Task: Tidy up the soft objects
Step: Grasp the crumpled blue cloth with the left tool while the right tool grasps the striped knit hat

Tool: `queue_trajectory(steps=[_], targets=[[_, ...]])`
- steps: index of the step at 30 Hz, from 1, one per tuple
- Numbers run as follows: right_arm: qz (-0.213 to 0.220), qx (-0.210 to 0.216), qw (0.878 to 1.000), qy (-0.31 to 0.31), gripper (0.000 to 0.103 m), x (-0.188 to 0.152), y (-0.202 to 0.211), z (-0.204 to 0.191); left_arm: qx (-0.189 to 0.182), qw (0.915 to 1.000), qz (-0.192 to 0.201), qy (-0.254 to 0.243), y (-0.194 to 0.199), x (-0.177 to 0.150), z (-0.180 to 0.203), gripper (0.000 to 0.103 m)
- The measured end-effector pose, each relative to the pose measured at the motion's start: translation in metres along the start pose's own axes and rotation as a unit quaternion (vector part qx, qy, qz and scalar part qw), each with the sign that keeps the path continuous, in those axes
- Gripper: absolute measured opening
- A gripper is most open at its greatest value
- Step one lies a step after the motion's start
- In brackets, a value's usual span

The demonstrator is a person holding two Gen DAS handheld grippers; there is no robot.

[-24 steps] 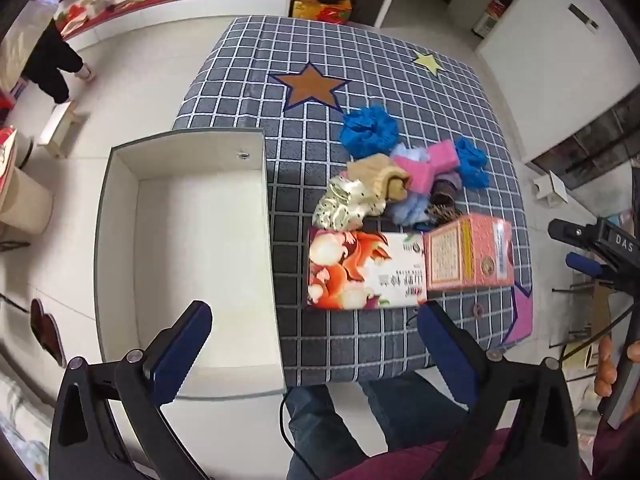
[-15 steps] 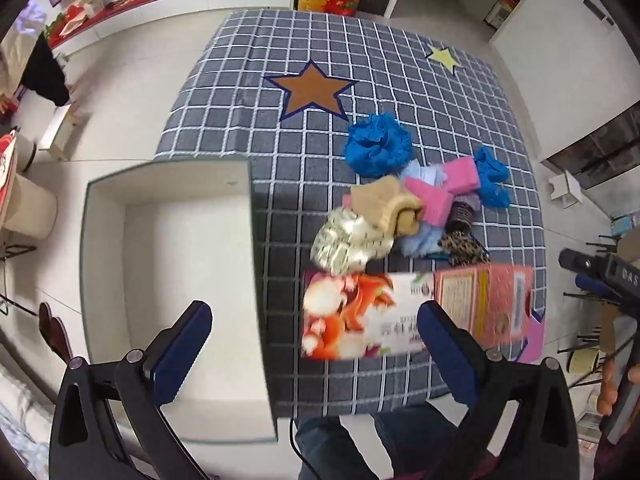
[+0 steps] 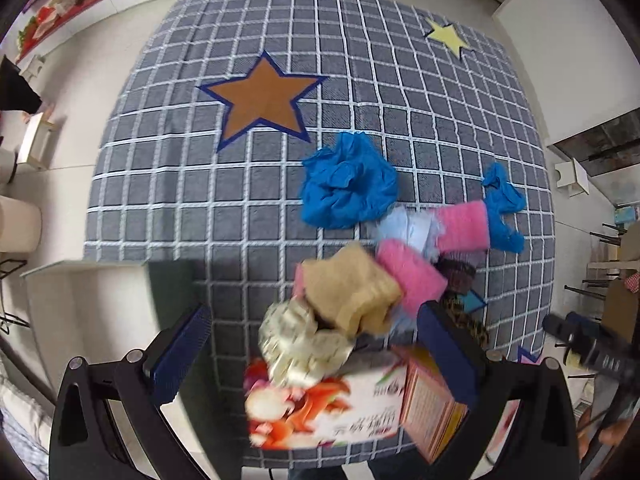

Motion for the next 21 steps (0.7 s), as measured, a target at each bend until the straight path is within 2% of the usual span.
queue_trajectory(steps=[2, 7, 10, 14, 21], targets=[[-0.010, 0.002, 1.000, 0.009, 0.103, 0.005, -0.008, -0.003, -0.003, 0.9998, -0.018, 0.004, -0.016, 0.012, 0.004, 0.103], [-0.029, 0.001, 0.999, 0.024, 0.103, 0.018, -0.024, -0.006, 0.008, 0.9997, -0.021, 0.012, -0.039, 0.046, 0.006, 0.103], [-0.047, 0.022, 0.998, 0.039, 0.103, 0.023, -0.042, -0.019, 0.010, 0.9996, -0.026, 0.011, -0.055, 0.064, 0.010, 0.103], [-0.071, 0.055, 0.995, 0.047, 0.103, 0.034, -0.068, -0.039, 0.020, 0.9988, -0.044, 0.003, -0.081, 0.076, 0.016, 0.103], [-0.097, 0.057, 0.992, 0.060, 0.103, 0.042, -0.107, -0.061, 0.045, 0.9972, -0.059, 0.016, -0.114, 0.090, 0.007, 0.103]])
Point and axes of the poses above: each gripper's, at about its wrist camera, not at the fingertips, and y roughly against the way its jaws point, z to its right, x to its top, the point moved 6 cm from there along -y, roughly the way its jaws point, and after that the axes turned 7 degrees about -x, right-handed, at the moved point
